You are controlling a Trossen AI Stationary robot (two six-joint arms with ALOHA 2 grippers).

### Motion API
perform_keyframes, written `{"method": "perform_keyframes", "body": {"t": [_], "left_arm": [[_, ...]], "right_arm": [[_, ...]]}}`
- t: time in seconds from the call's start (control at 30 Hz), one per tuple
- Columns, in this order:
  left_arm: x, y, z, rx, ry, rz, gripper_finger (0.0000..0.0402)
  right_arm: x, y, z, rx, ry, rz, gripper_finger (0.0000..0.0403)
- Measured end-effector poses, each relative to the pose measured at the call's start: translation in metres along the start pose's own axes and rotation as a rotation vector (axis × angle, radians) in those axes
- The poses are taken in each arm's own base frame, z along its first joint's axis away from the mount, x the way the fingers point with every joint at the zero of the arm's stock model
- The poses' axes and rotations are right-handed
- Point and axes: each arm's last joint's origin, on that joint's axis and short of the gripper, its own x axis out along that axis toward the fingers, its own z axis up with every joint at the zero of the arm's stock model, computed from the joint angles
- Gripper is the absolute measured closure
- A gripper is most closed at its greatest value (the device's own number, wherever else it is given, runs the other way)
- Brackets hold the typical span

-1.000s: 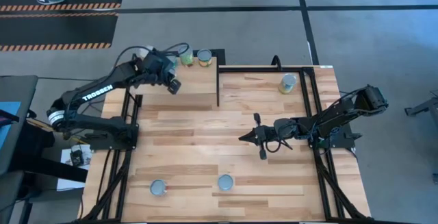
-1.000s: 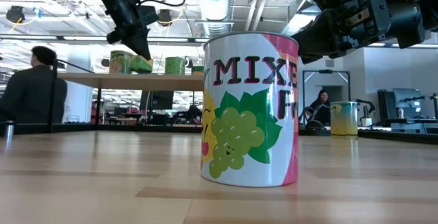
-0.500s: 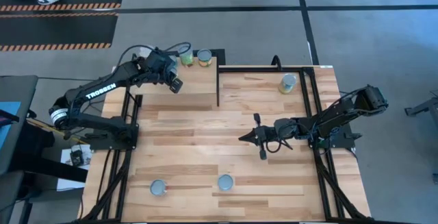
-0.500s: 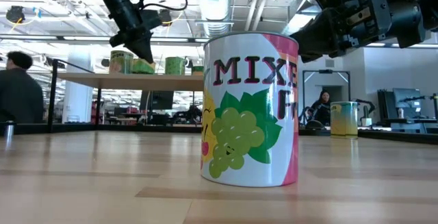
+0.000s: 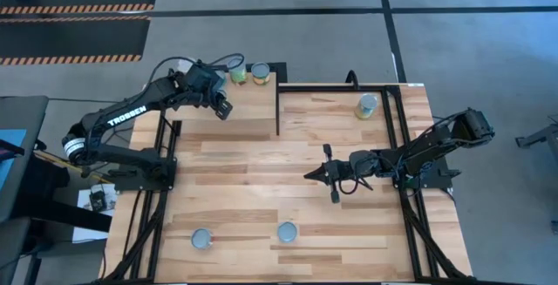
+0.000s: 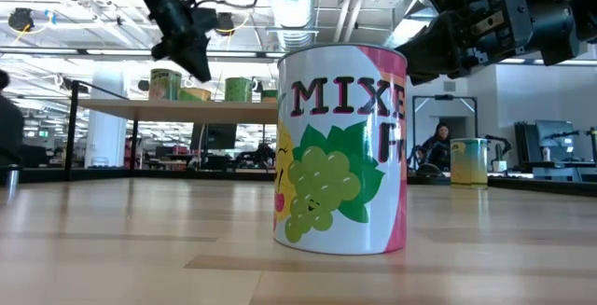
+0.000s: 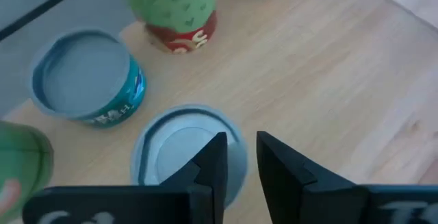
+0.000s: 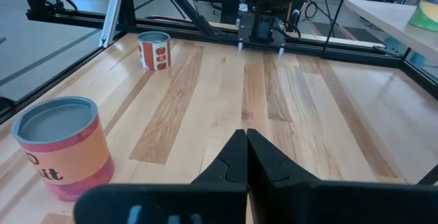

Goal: Pick and place cans onto a shelf
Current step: Put the canned tomatoes on the shelf

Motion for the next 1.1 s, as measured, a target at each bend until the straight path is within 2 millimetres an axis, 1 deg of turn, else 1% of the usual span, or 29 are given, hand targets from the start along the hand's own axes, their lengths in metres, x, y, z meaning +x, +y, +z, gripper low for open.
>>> {"method": "perform_keyframes", "body": {"t": [0.1,0.23,0.3,0.4,0.5,0.63,0.83,0.93,1.1], "left_arm": [[-0.012,-0.008,0.003,0.059,-0.032,-0.029,0.0339],[-0.031,-0.032,-0.001,0.144,-0.092,-0.115,0.0356],[-0.041,-0.049,-0.006,0.205,-0.113,-0.168,0.0370],[-0.053,-0.079,-0.018,0.308,-0.144,-0.233,0.0392],[-0.062,-0.111,-0.033,0.389,-0.160,-0.279,0.0399],[-0.075,-0.151,-0.057,0.447,-0.187,-0.332,0.0400],[-0.092,-0.196,-0.103,0.398,-0.099,-0.450,0.0401],[-0.095,-0.214,-0.131,0.361,-0.005,-0.465,0.0401],[-0.097,-0.235,-0.173,0.273,0.180,-0.414,0.0401]], "right_arm": [[0.000,0.000,0.000,-0.015,-0.001,0.000,0.0391],[0.000,-0.001,0.003,-0.056,-0.026,-0.007,0.0391],[0.001,-0.005,0.003,-0.073,-0.039,-0.004,0.0393],[0.007,-0.016,0.000,-0.068,-0.073,0.042,0.0398],[0.014,-0.028,-0.004,-0.062,-0.144,0.084,0.0398],[0.019,-0.040,-0.011,-0.061,-0.192,0.104,0.0399],[0.015,-0.052,-0.004,-0.063,-0.234,0.078,0.0398],[0.011,-0.054,0.001,-0.075,-0.261,0.088,0.0398],[0.010,-0.053,0.004,-0.080,-0.274,0.092,0.0398]]}}
